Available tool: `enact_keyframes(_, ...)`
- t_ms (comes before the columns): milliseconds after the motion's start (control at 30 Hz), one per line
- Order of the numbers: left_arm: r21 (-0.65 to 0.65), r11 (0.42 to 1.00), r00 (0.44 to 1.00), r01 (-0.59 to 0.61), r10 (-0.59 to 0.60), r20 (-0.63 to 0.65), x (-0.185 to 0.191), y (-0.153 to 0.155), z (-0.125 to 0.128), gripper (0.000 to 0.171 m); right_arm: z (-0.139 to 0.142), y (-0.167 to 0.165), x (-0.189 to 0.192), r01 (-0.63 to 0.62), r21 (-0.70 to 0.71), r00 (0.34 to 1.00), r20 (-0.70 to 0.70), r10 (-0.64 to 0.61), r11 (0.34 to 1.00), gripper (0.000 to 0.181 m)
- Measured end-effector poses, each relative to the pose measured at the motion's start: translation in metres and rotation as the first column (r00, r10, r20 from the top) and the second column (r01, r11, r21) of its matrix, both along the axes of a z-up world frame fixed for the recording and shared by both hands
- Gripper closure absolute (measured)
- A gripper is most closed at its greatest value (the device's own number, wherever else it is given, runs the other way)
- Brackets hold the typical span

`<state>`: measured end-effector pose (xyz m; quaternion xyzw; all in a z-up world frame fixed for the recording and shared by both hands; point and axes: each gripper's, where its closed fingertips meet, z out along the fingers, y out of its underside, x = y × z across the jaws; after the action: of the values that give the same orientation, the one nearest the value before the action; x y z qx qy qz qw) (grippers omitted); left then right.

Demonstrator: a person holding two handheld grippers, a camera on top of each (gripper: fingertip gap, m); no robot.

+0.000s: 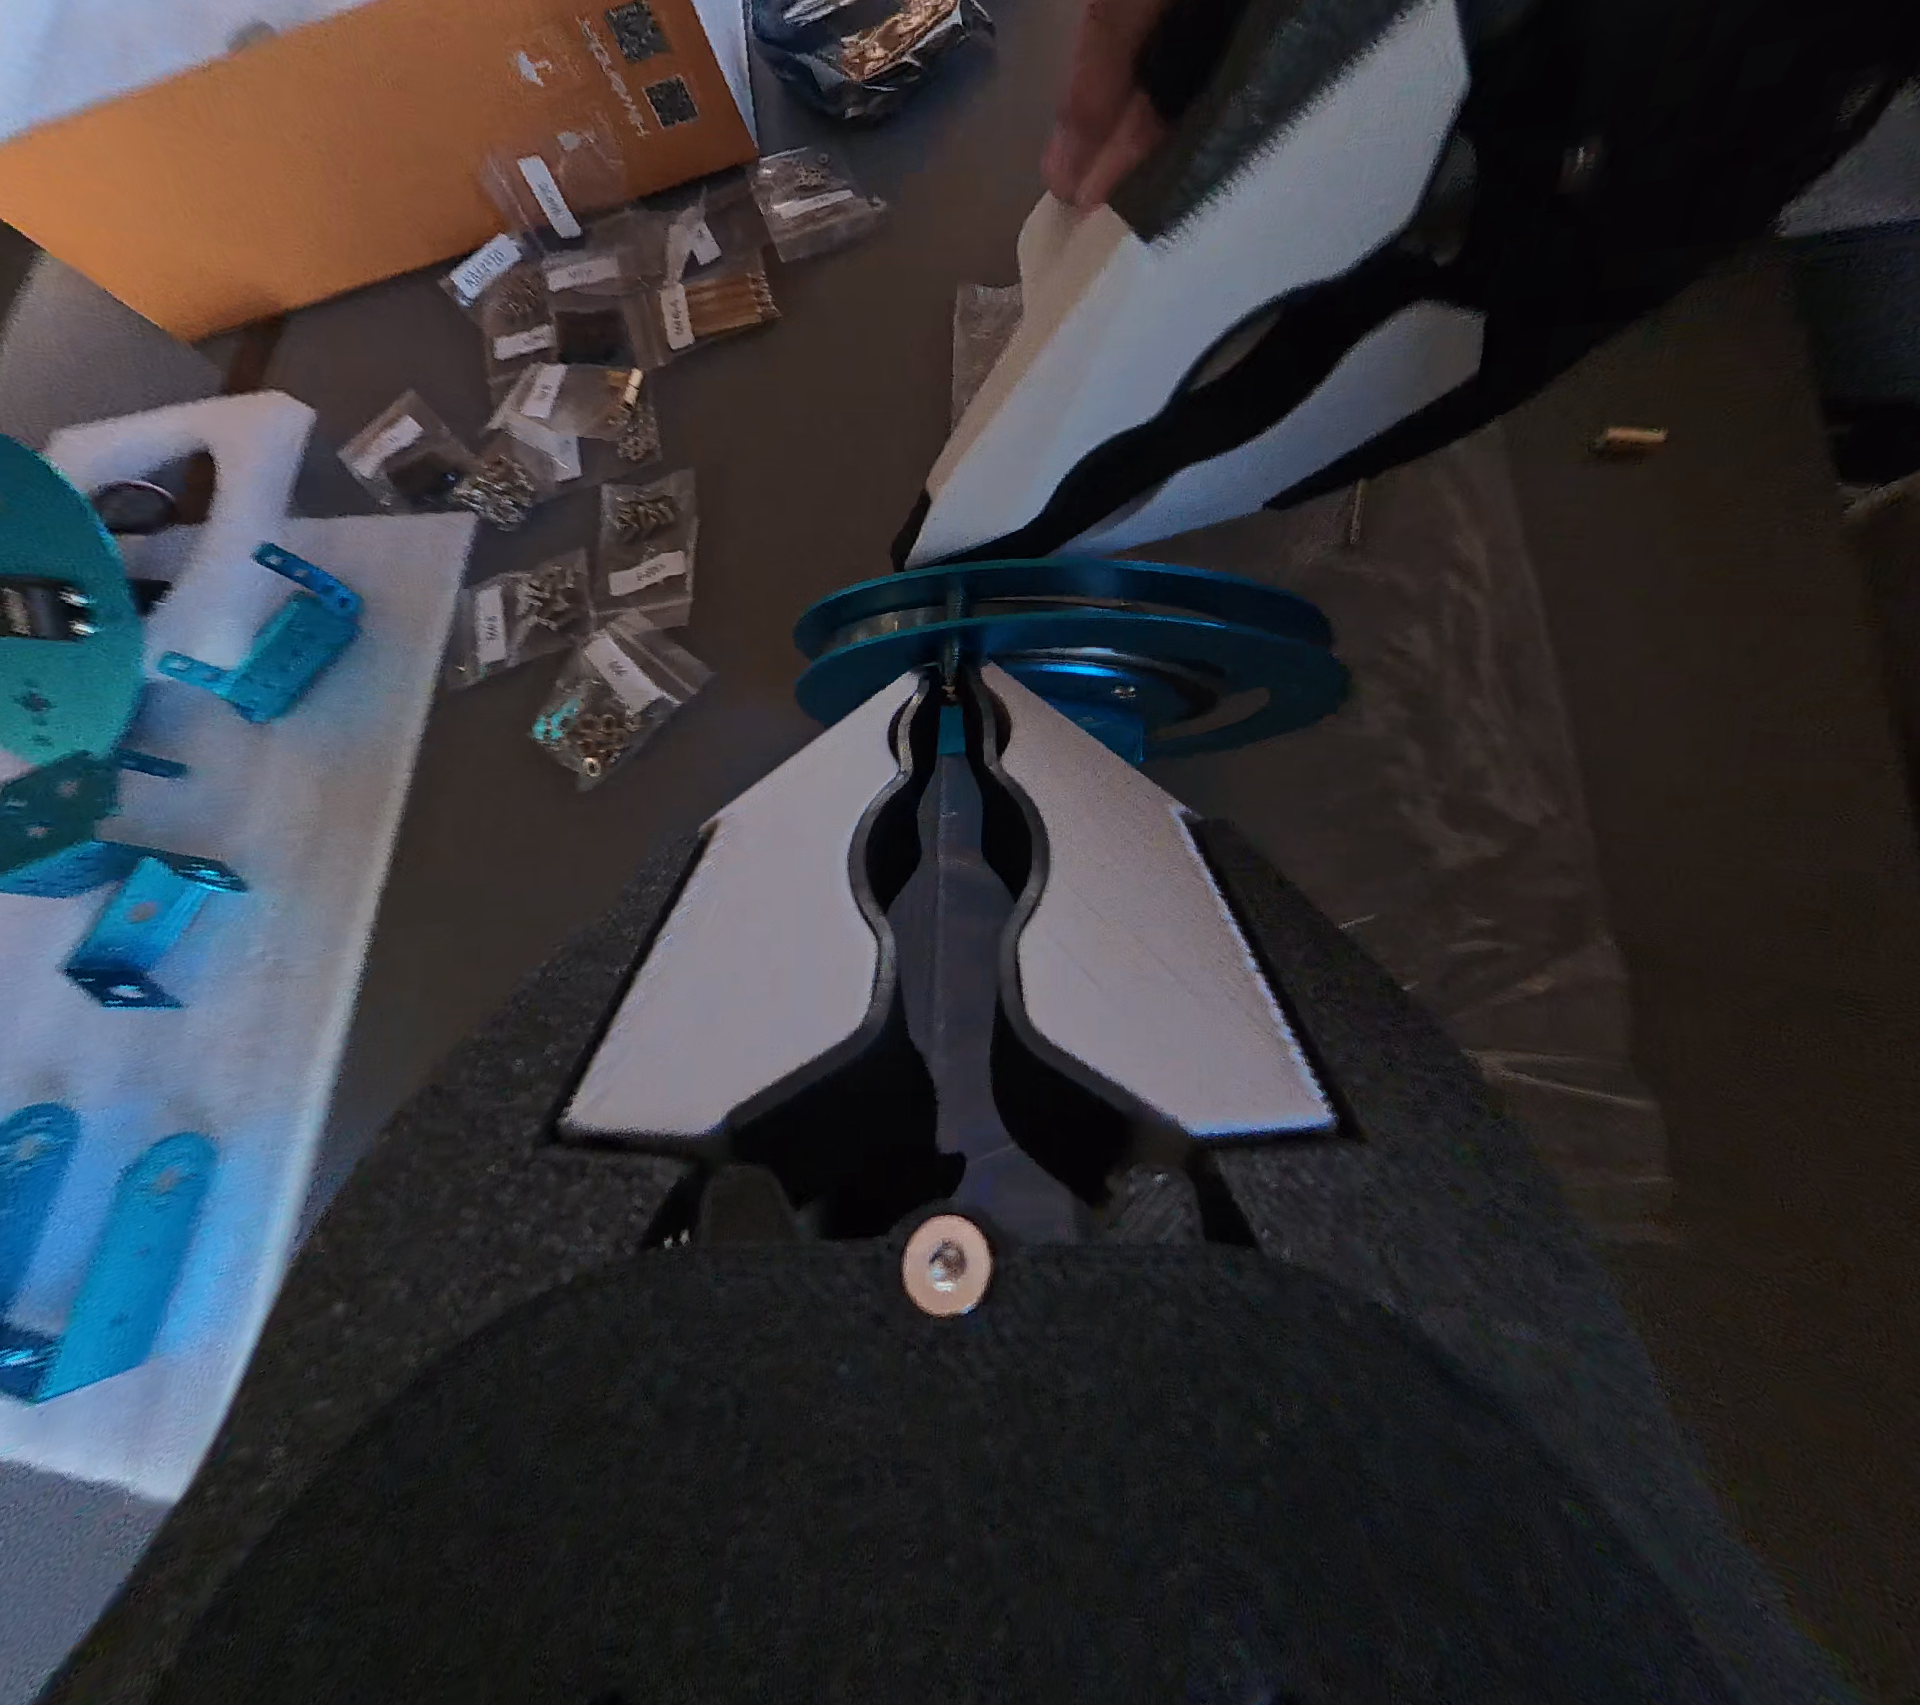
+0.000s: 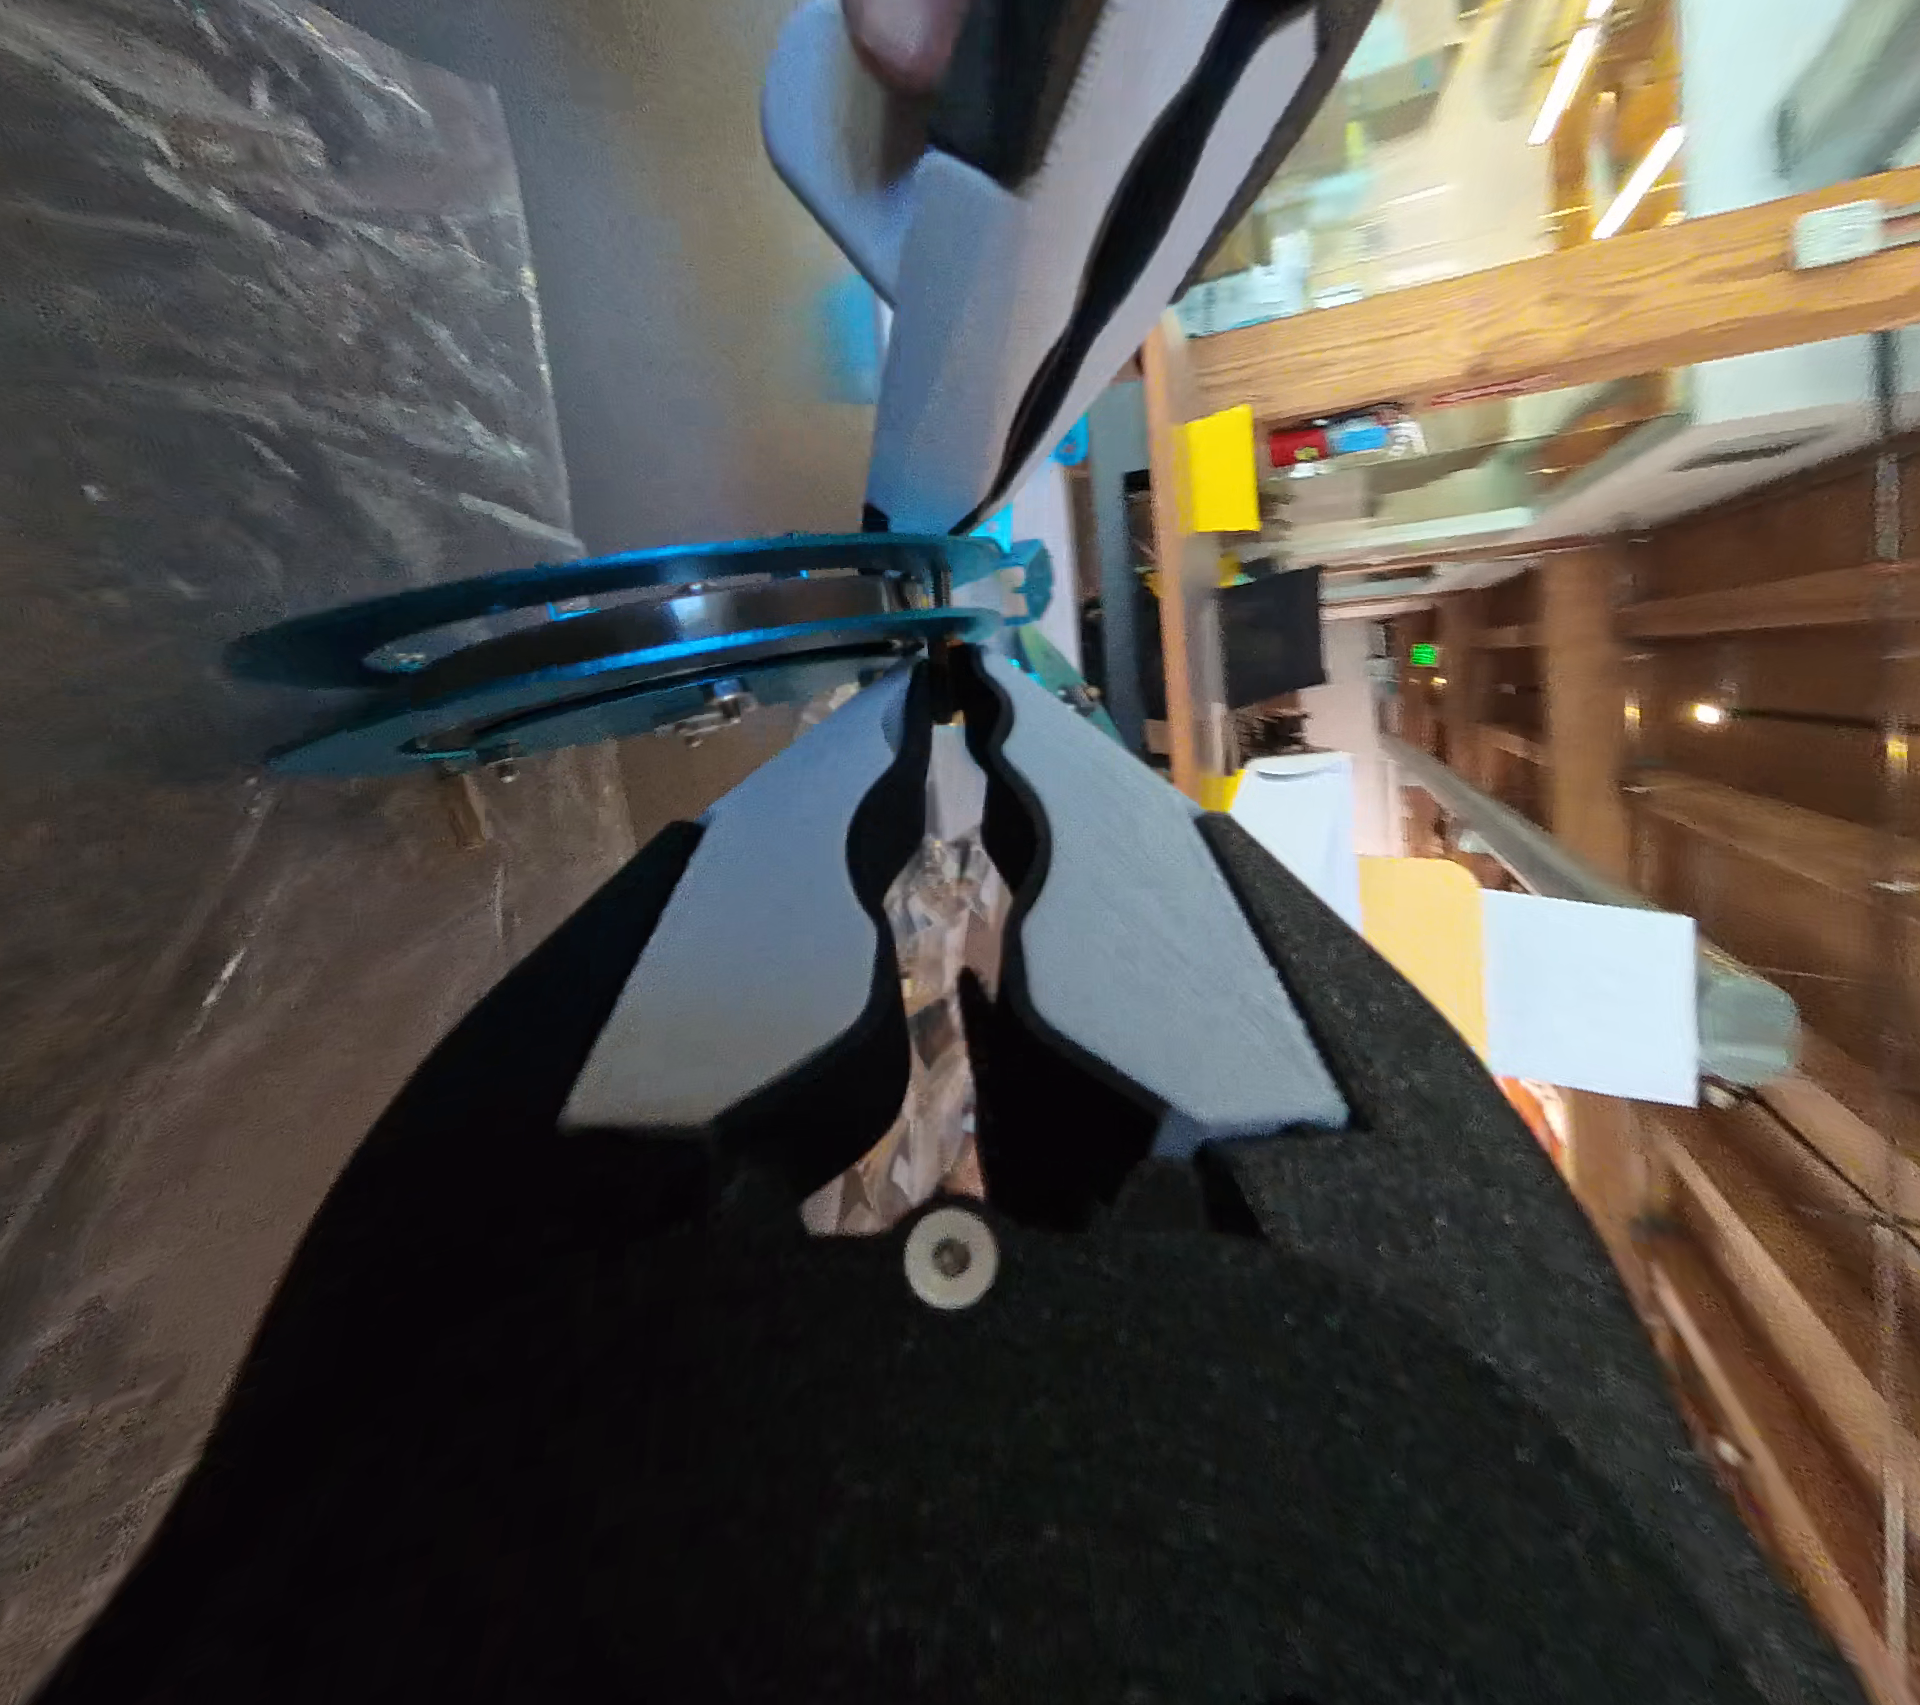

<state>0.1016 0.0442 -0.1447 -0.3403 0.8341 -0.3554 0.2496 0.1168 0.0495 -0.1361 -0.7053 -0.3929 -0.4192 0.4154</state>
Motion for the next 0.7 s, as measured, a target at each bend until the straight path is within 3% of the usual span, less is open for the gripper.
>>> enact_keyframes(100,0.125,0.992,0.996,0.01,-0.021,0.09,-0.001,-0.003,0.001,0.17,-0.002,-0.005,-0.004,-0.044,-0.14,0.985,-0.17,0.02,0.989,0.177)
enact_keyframes(200,0.215,0.977,0.986,-0.008,-0.028,0.164,0.001,-0.006,0.002,0.17,-0.005,-0.01,-0.006,-0.1,-0.286,0.928,-0.371,-0.014,0.953,0.177)
enact_keyframes(367,0.337,0.94,0.961,-0.051,-0.046,0.274,0.002,-0.009,0.003,0.17,-0.007,-0.019,-0.008,-0.196,-0.477,0.82,-0.558,-0.123,0.857,0.177)
enact_keyframes(433,0.414,0.906,0.94,-0.092,-0.058,0.336,0.004,-0.008,0.004,0.169,-0.008,-0.022,-0.01,-0.247,-0.547,0.753,-0.628,-0.197,0.8,0.177)
enact_keyframes(600,0.632,0.747,0.867,-0.208,-0.158,0.473,0.005,-0.01,0.007,0.17,-0.009,-0.032,-0.016,-0.403,-0.689,0.572,-0.703,-0.422,0.602,0.177)
enact_keyframes(700,0.72,0.629,0.798,-0.293,-0.254,0.547,0.003,-0.016,0.01,0.171,-0.007,-0.044,-0.024,-0.568,-0.707,0.379,-0.679,-0.628,0.421,0.176)
